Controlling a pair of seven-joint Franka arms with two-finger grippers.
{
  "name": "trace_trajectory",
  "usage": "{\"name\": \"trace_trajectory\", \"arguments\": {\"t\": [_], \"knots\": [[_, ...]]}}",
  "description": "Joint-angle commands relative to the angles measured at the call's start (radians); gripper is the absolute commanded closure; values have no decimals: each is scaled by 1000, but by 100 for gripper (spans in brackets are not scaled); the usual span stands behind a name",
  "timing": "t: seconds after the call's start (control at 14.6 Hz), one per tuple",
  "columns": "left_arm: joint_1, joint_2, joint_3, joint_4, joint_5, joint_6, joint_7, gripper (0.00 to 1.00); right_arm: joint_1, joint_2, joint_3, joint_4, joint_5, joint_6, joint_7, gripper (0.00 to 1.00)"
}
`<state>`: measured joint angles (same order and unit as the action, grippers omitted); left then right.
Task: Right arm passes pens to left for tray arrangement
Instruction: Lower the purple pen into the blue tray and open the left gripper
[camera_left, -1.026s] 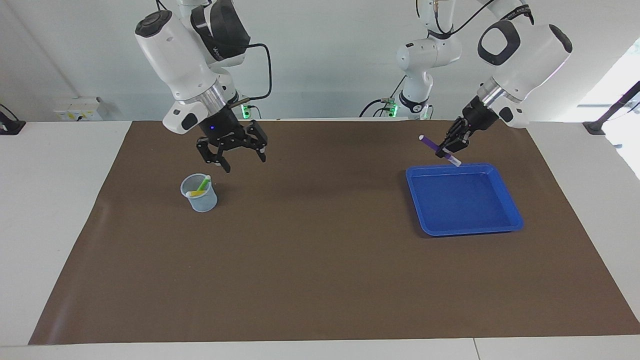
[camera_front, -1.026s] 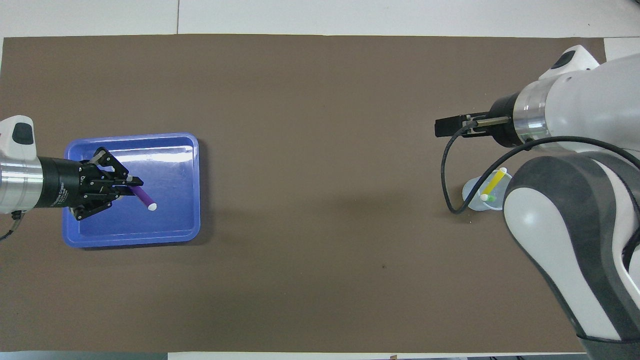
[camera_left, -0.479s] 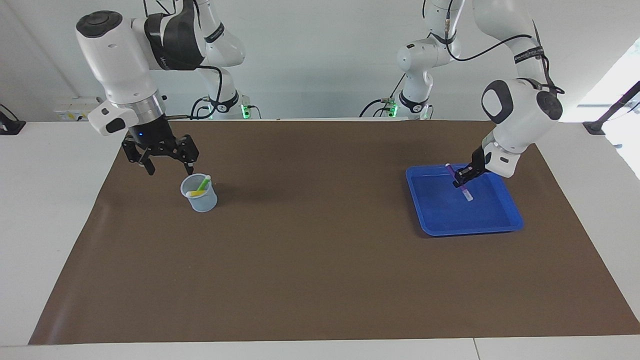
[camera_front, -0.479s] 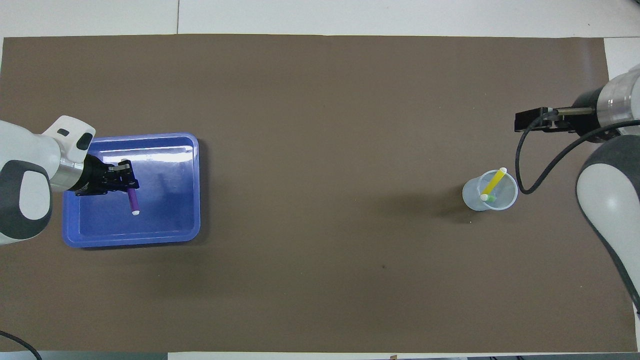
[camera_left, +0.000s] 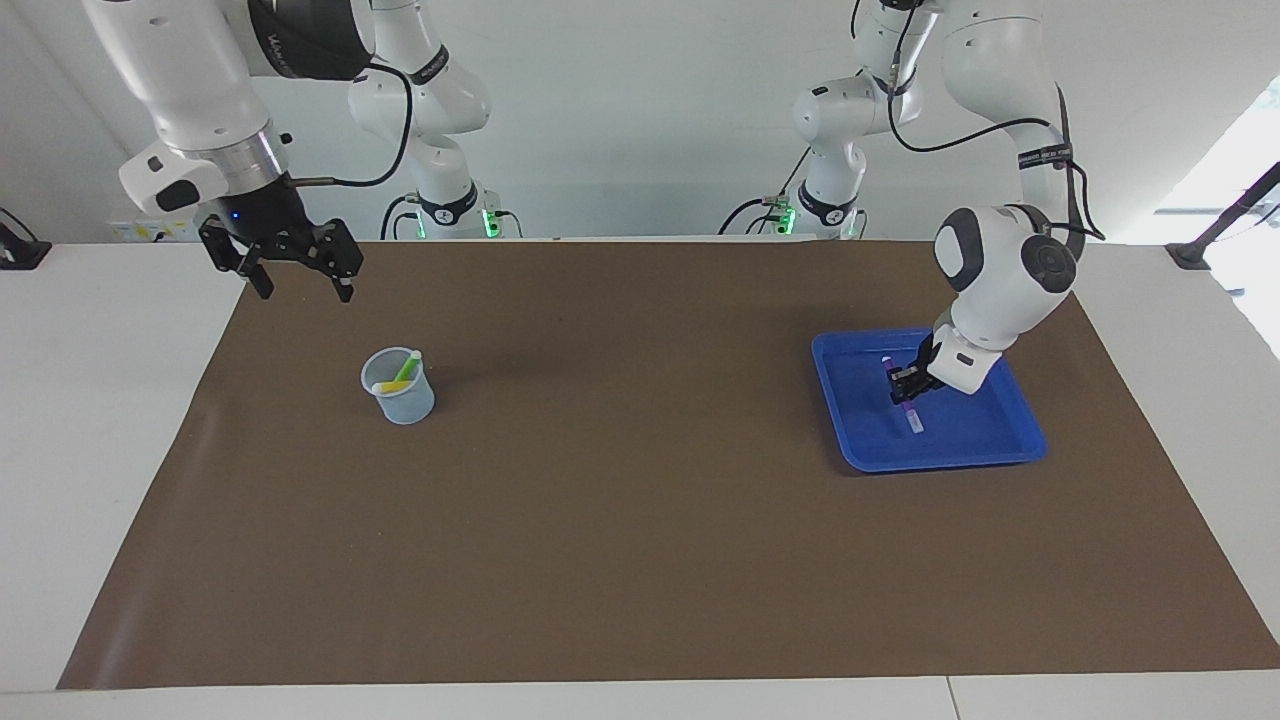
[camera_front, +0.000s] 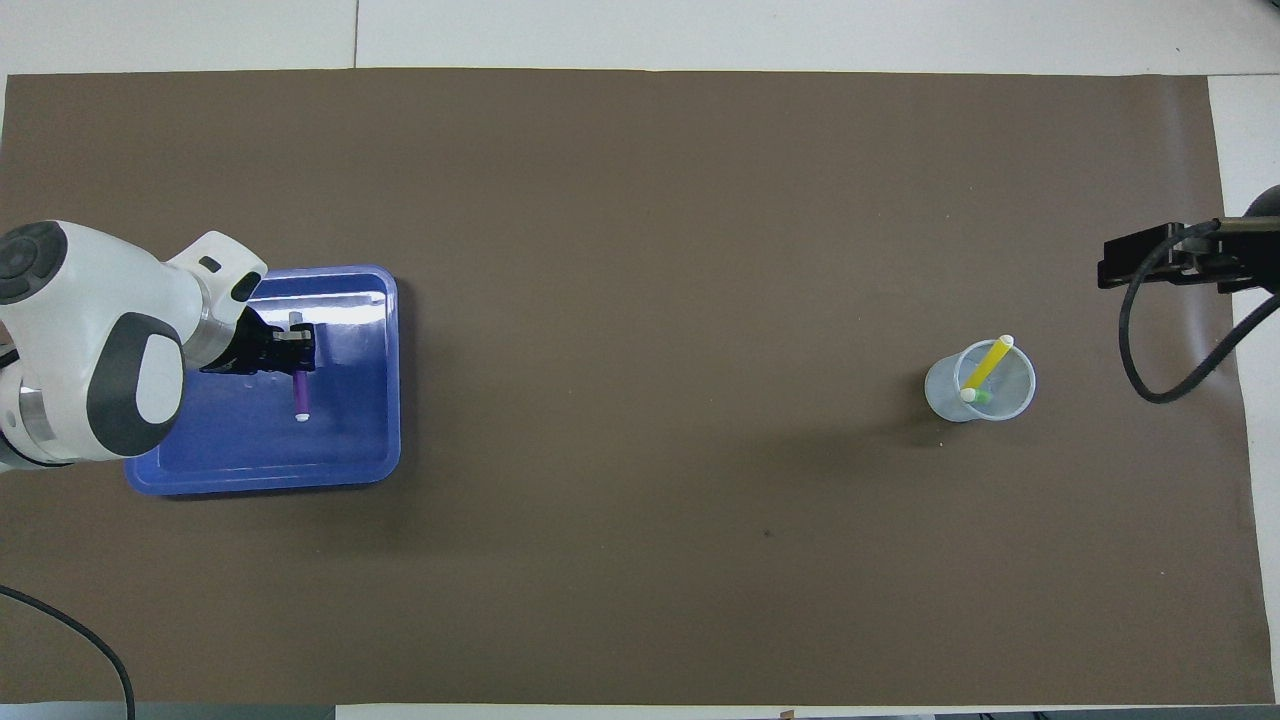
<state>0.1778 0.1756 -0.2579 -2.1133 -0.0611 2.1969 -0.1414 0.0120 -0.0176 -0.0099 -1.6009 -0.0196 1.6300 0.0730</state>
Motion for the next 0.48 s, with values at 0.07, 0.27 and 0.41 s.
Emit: {"name": "trace_trajectory", "arguments": {"t": [0.07,0.27,0.41], "knots": [[-14,27,6,10,26,38,26,100,6,1,1,29,-11,-59,19,0],[-14,25,6,-7,26,55,28,100,8,-1,4,24,-11,-74,47,0],[-14,25,6,-8,26,55,28,100,6,-2,5,10,-11,-64,48,0]]}}
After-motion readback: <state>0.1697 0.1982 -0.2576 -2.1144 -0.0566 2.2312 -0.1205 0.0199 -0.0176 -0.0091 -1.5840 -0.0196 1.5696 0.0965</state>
